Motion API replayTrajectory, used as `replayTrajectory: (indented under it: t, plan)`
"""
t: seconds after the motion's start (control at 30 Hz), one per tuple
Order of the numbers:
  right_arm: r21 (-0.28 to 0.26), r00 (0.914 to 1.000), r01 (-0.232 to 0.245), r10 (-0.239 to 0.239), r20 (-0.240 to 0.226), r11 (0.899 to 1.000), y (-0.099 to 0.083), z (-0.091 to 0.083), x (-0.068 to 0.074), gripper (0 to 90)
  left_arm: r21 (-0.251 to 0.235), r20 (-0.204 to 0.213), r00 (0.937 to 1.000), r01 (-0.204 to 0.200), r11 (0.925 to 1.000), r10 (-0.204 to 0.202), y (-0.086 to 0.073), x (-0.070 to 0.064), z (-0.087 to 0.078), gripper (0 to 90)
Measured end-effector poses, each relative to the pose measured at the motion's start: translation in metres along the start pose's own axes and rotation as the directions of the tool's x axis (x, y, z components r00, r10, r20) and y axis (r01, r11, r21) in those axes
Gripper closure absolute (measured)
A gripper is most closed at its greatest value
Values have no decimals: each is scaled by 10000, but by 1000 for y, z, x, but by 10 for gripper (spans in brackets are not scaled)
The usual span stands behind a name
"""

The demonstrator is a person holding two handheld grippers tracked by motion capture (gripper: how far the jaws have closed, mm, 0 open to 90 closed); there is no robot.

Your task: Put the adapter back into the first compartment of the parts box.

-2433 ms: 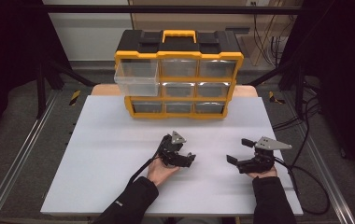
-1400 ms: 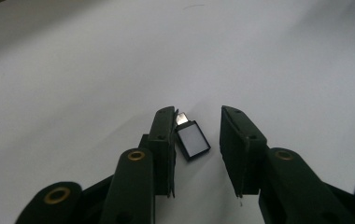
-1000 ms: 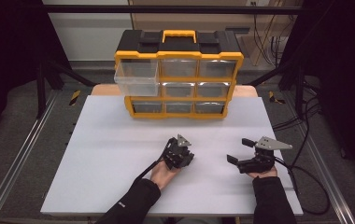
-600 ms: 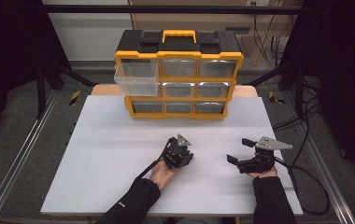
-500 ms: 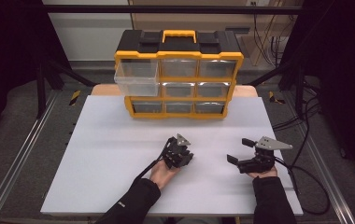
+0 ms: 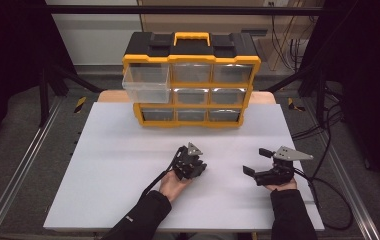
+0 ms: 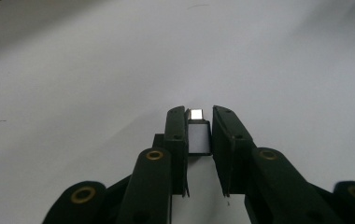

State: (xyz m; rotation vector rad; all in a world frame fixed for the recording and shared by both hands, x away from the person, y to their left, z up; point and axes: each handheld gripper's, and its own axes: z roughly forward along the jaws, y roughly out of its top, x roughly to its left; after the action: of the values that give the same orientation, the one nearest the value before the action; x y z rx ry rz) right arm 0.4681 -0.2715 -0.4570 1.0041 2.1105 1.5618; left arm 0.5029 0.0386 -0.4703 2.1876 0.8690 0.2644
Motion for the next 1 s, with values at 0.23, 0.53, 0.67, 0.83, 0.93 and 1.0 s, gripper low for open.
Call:
replayTrajectory:
  t: [0.23,0.53,0.67,0.83,0.93,1.0]
  plan:
    - [-6,10000,11,-11,6,10000,0,0,0,3,-104,85,9998,-164,9998,165,1,0,-7,755]
    - [-1,10000,8,-8,7,10000,0,0,0,3,-208,124,9992,-366,9991,368,0,3,-17,754]
    - [2,10000,11,-11,9,10000,0,0,0,3,-219,117,9991,-416,9989,419,0,2,-19,754]
    - [-4,10000,12,-12,5,10000,0,0,0,3,-278,163,9988,-453,9986,458,1,3,-24,754]
    - [-6,10000,10,-10,15,10000,0,0,0,3,-294,164,9990,-417,9987,422,1,3,-28,754]
    - [-10,10000,9,-9,3,10000,0,0,0,3,-343,161,9990,-406,9986,412,2,4,-30,754]
